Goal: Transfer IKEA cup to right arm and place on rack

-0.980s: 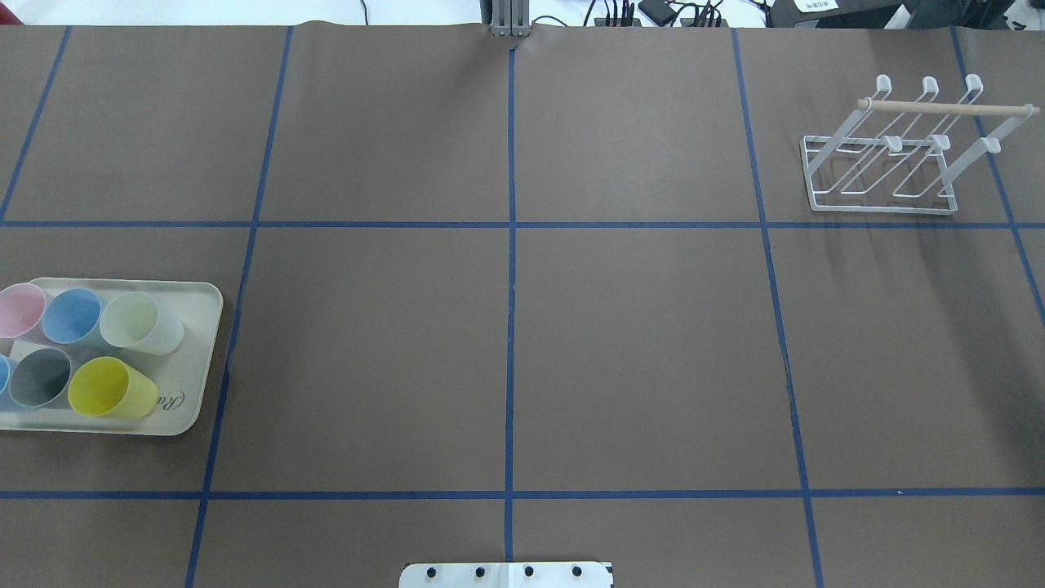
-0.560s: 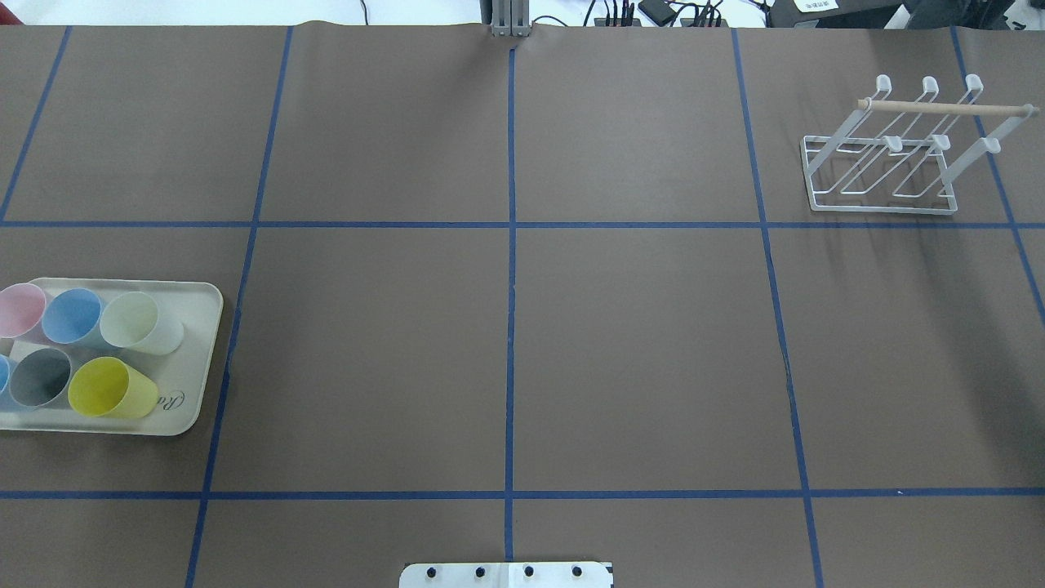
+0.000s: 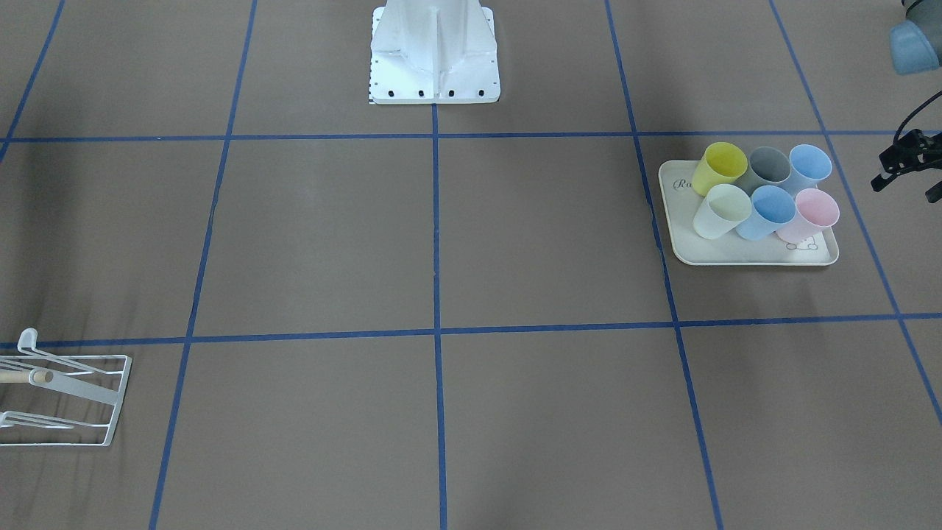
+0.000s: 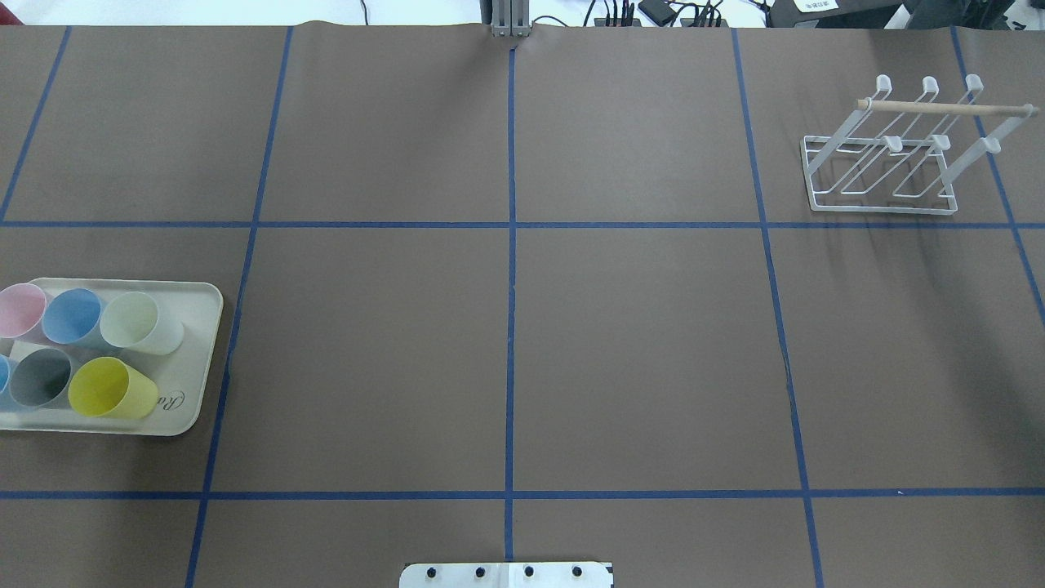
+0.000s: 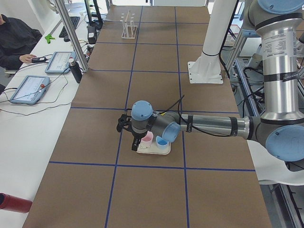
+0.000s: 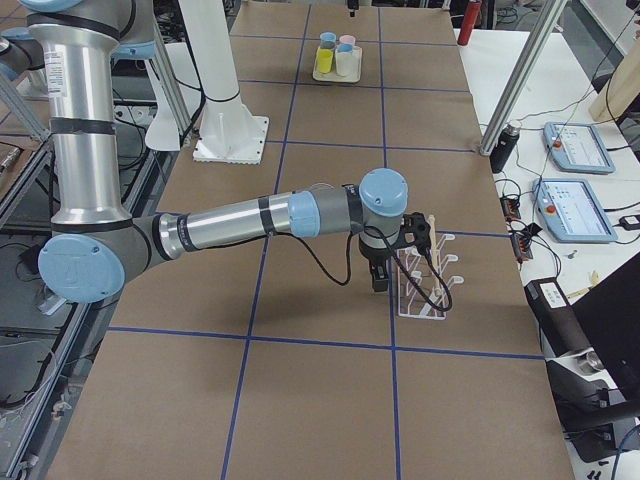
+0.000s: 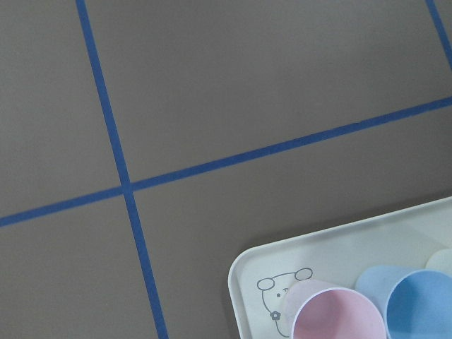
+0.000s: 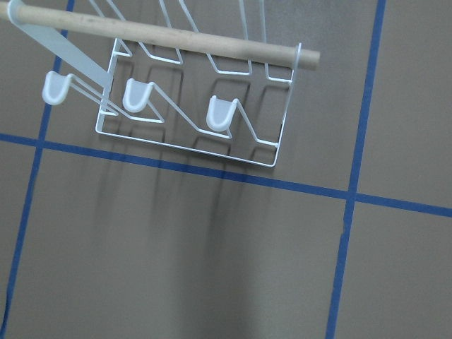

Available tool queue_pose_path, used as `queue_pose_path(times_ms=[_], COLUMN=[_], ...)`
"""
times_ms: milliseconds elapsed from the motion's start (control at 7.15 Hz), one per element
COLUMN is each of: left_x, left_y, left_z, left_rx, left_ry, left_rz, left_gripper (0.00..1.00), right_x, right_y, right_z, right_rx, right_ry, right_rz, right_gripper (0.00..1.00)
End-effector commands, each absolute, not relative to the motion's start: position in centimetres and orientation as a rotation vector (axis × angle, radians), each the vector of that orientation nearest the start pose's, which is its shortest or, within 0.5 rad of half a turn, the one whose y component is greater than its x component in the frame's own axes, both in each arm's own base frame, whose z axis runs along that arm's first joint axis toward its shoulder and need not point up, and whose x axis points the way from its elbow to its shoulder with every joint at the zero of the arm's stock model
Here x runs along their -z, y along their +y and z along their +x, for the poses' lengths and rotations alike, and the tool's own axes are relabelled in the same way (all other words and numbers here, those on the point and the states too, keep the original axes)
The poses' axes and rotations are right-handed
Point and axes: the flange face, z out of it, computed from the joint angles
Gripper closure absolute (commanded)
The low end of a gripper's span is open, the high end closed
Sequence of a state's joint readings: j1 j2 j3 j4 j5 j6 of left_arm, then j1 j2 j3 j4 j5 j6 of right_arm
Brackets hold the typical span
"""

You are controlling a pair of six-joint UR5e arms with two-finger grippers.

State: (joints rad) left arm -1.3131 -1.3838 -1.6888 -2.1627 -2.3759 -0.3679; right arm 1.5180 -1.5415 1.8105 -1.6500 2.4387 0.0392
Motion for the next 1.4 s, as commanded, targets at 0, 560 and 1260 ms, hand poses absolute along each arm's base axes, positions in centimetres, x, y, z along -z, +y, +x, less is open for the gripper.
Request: queue_pose_path(times_ms=[0, 560, 1260], left_x=[-62.6, -63.0, -63.3], left_y=[-42.6, -42.8, -43.6], left_z=[8.5, 11.6, 13.7], left_rx=[-0.078, -0.083, -0.111], left_ry=[0.949, 0.961, 0.930], left_rz=[0.207, 0.162, 0.170], left_gripper=[0.00, 0.14, 0.33], right_x=[-52.1, -52.0, -52.1], right_y=[-50.4, -50.6, -50.6], right_z=[2.9, 2.8, 2.7], right_rx=[0.083, 0.084, 0.084], right_ry=[-0.875, -0.875, -0.875], right_rz=[0.139, 0.137, 0.133], right_gripper=[0.00, 0.00, 0.00])
